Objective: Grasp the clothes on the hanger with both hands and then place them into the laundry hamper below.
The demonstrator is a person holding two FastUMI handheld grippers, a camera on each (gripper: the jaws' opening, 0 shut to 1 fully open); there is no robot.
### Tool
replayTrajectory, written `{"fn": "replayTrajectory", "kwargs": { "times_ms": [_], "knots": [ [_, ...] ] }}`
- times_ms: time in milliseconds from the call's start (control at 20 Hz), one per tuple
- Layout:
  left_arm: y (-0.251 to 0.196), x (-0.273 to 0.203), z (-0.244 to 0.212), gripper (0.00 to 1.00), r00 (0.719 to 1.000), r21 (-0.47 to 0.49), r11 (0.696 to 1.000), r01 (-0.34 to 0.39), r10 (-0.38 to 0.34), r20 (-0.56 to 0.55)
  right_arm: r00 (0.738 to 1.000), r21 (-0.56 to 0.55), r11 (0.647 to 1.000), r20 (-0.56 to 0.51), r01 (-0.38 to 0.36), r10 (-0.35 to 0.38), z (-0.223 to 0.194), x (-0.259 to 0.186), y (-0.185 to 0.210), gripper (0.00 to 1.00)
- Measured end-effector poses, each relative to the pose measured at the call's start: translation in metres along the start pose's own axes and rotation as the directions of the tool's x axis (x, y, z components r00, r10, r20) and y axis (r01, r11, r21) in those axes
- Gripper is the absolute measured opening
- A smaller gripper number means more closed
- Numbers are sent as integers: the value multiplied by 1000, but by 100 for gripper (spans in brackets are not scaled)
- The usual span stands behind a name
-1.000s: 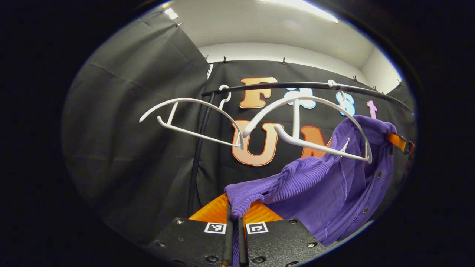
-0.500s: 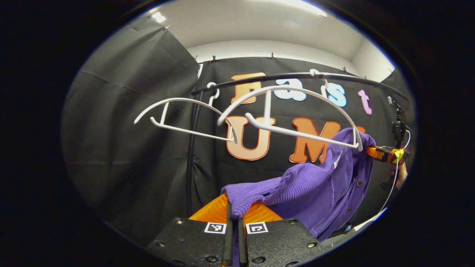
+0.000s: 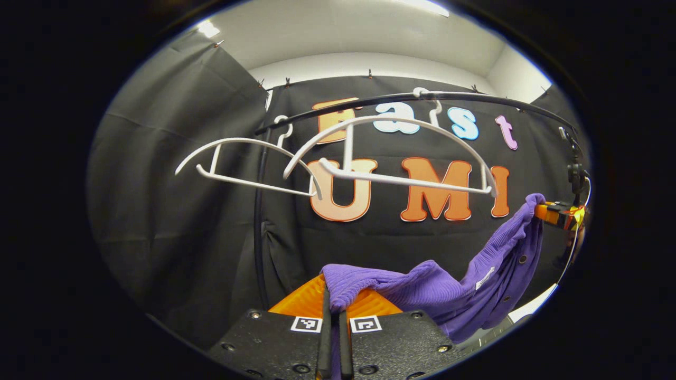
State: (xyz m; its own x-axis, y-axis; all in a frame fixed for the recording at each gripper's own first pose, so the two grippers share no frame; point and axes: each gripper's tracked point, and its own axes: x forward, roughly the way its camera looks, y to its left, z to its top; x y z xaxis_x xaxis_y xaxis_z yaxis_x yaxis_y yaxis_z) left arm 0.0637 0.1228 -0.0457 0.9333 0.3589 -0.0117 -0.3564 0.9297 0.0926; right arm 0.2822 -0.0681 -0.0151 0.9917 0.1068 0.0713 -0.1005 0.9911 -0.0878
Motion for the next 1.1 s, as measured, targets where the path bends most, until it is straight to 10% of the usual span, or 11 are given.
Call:
{"fn": "replayTrajectory", "kwargs": {
  "times_ms": [750, 1100],
  "knots": [
    [-150, 26, -37, 6, 943, -83, 946, 314, -320, -86, 975, 86, 989, -175, -122, 135, -68, -85, 71, 9],
    [-206, -11, -159, 6, 788, -318, 886, 336, -450, -421, 846, 191, 981, -520, -20, 118, -209, -128, 95, 11]
  ]
}}
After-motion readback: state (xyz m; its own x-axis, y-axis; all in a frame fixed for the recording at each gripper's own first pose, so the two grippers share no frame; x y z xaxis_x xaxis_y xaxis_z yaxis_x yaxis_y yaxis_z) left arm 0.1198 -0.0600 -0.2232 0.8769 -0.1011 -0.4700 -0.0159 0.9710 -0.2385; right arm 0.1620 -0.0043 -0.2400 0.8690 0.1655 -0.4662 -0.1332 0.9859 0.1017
